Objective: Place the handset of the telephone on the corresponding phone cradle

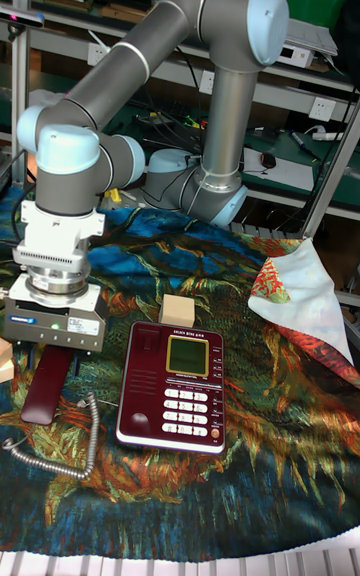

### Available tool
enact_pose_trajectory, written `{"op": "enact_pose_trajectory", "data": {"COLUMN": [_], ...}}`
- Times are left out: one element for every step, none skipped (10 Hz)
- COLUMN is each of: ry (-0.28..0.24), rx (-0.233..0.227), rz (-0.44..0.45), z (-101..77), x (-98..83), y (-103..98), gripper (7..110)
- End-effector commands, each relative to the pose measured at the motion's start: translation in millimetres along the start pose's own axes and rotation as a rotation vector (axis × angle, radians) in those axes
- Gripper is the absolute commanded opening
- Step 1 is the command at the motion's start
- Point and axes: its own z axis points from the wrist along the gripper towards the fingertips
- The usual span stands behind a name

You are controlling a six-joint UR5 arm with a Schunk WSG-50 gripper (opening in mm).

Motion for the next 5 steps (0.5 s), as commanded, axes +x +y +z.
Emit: {"op": "enact_pose_trajectory", "data": {"ry": [-0.011,-0.011,-0.012,-0.015,-0.017], "rx": [-0.010,-0.012,-0.012,-0.012,-0.013], "rz": [0.013,0.013,0.013,0.013,0.013], "z": [1.9,2.6,2.8,3.7,5.0], "x": [-1.5,-1.3,-1.6,-2.3,-2.5], "y": [-0.3,0.2,0.2,0.3,0.7], "gripper": [66,66,66,66,66]}}
